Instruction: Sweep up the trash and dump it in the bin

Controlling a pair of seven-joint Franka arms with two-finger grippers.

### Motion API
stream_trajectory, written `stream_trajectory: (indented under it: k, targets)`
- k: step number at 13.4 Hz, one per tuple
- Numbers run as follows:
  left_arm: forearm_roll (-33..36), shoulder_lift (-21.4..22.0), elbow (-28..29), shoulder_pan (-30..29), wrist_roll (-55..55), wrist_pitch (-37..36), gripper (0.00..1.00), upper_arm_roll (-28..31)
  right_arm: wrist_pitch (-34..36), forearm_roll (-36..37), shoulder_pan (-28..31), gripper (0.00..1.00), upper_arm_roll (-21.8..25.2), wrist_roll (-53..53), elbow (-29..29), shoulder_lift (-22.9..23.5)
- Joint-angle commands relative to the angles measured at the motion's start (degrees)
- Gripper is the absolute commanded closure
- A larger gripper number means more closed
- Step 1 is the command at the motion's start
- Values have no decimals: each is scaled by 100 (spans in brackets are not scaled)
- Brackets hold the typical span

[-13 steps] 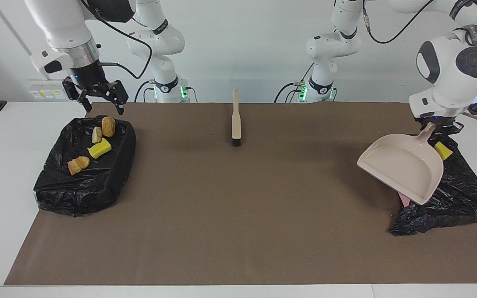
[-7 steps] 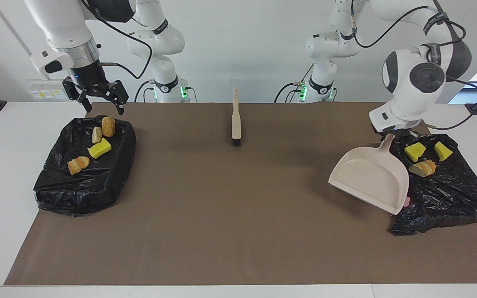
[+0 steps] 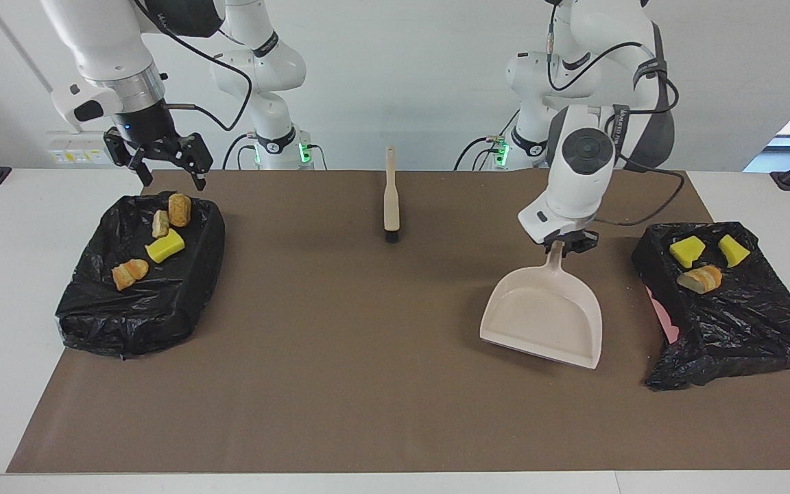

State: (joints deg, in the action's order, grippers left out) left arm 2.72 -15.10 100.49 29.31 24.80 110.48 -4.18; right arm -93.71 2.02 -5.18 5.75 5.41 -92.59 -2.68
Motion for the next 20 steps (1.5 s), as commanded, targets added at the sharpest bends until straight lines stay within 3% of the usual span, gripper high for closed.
stream_trajectory:
  k: [1,2,4,8,15,16,17,19,20]
  targets:
    - [-245,-659,-871,408,497,-18,100,128,107,-26,17,0,-12,-93,13,-40]
    - [-219,-948,-1134,522,734,-1,100,128,107,-17,17,0,-4,-93,13,-49]
    - [-193,-1896,-2283,777,1201,-79,100,146,116,-17,17,0,-4,-93,13,-49]
    - [-228,-2014,-2376,1005,1176,61,100,128,107,-17,17,0,-12,-93,13,-49]
    - [-263,-1988,-2015,1015,1124,492,100,84,107,-17,17,0,-4,-93,13,-49]
    - [-289,-1979,-2015,1024,1124,466,87,93,107,-17,17,0,-4,-93,13,-49]
    - [-289,-1970,-2015,1024,1132,457,56,93,107,-26,17,0,-12,-93,13,-49]
    - [-281,-1944,-2007,1024,1115,457,5,101,107,-17,17,0,-4,-93,13,-49]
    - [-280,-1865,-1937,1024,1106,430,0,110,107,-26,17,0,-4,-93,13,-49]
